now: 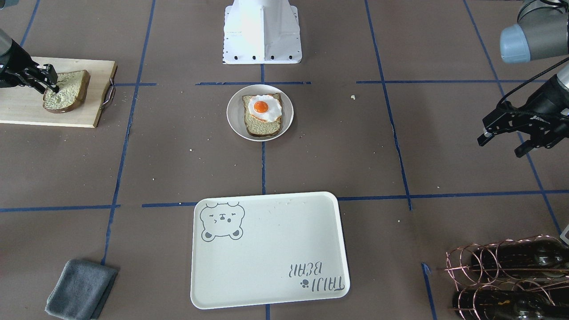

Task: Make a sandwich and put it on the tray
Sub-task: 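Grasp the bread slice edge with the right gripper and lift it, then carry the bread slice over the plate and lower it onto the egg, then open the right gripper and raise it away from the sandwich, then move the left gripper to the plate rim while the right arm withdraws, then grip the plate rim with the left gripper and carry it toward the tray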

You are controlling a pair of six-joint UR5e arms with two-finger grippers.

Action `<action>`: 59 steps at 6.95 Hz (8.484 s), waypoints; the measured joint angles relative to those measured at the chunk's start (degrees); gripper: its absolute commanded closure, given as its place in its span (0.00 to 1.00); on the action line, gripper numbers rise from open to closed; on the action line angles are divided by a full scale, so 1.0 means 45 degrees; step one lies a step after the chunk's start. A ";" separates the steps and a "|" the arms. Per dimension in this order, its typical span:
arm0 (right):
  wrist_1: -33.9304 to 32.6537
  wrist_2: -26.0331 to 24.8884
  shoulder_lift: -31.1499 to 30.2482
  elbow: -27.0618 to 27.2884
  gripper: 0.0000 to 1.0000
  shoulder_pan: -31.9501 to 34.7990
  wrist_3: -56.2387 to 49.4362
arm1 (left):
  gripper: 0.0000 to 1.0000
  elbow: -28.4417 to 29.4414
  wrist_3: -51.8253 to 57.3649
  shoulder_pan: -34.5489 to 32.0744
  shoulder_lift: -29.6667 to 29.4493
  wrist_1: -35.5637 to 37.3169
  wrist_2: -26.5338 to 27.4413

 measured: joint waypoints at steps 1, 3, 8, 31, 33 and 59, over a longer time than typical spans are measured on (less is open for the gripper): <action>0.0033 0.0008 0.0006 0.0026 1.00 0.0005 0.0000 | 0.00 0.0000 -0.0007 -0.0005 -0.0001 0.0009 0.0000; 0.0077 0.0008 -0.0006 0.0245 1.00 0.0056 0.0004 | 0.00 0.0018 -0.0039 -0.0007 -0.0001 0.0015 0.0000; 0.0097 0.2278 0.0730 0.1852 1.00 0.2639 0.0009 | 0.00 0.0020 -0.0081 -0.0006 -0.0020 0.0016 -0.0019; -1.3555 -0.0960 1.3147 0.1609 0.00 -0.0376 0.2365 | 0.00 -0.1199 -0.6391 0.3707 -0.1524 0.0170 0.2101; -1.4666 -0.0074 1.2498 0.1729 0.00 0.1287 -0.0929 | 0.14 -0.1509 -0.9020 0.6223 -0.2148 0.0408 0.3862; -1.4846 0.2874 0.8735 0.0998 0.00 0.6836 -1.0256 | 1.00 0.0430 -1.5086 0.8489 -0.4661 -0.1279 0.4571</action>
